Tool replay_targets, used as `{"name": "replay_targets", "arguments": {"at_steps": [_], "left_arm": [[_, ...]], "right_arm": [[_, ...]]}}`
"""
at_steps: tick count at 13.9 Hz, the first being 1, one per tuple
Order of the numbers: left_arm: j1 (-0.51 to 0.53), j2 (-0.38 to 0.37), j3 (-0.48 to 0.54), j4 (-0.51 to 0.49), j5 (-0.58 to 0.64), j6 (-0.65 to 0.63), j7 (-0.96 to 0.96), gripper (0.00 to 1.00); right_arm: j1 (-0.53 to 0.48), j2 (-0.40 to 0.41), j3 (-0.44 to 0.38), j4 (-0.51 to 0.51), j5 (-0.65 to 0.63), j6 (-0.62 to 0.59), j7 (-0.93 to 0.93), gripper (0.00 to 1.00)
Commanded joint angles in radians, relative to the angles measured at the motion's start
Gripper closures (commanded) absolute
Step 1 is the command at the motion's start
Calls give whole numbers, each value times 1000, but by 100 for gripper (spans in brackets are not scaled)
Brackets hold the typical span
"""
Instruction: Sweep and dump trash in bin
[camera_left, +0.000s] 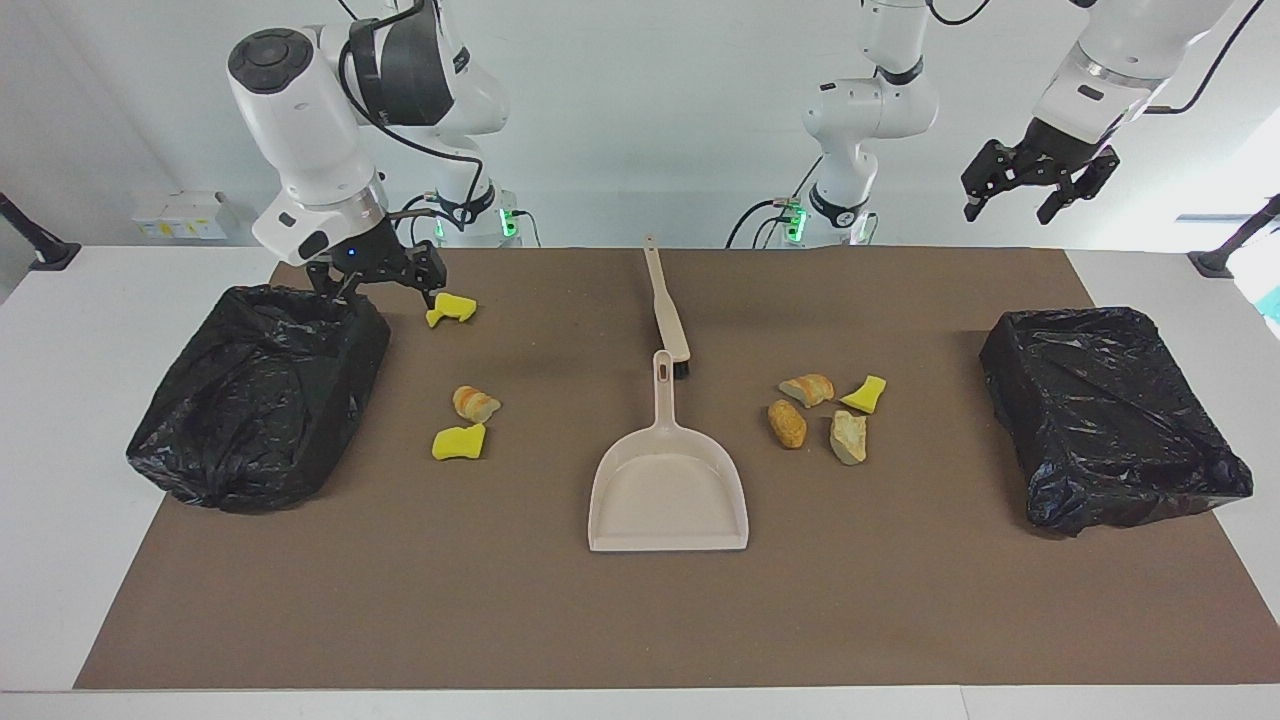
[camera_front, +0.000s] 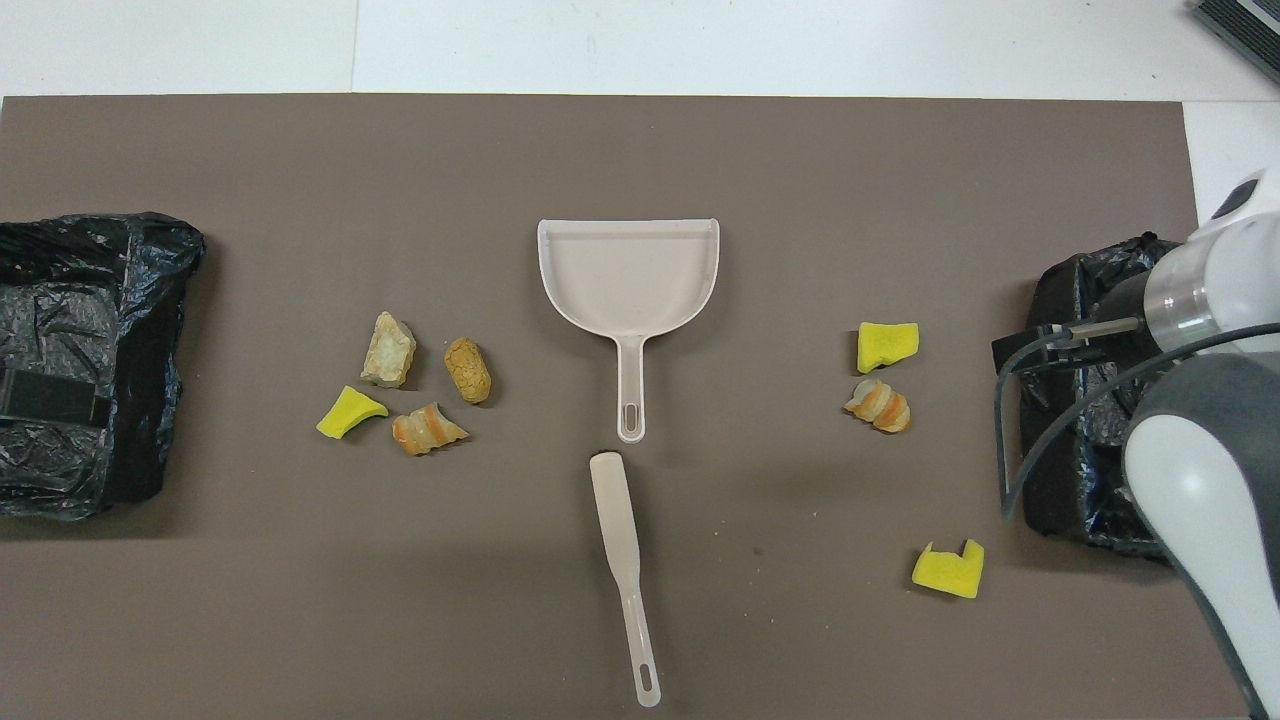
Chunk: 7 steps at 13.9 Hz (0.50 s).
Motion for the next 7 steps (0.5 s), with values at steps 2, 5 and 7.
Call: {"name": "replay_targets", "arguments": {"at_steps": [2,5,7], "left_arm": [[-50,-79,-1,-115,-1,13,-21,0],[-93,-141,-4,-217,-24,18,-44,0],[-145,-184,-2,-282,-43,28,-73,0]], "right_arm": [[2,42,3,-4,-4,22,-57,0],[21,122,5,59,-5,7,-57,0],[49,168,5,97,-5,13,-48,0]]}}
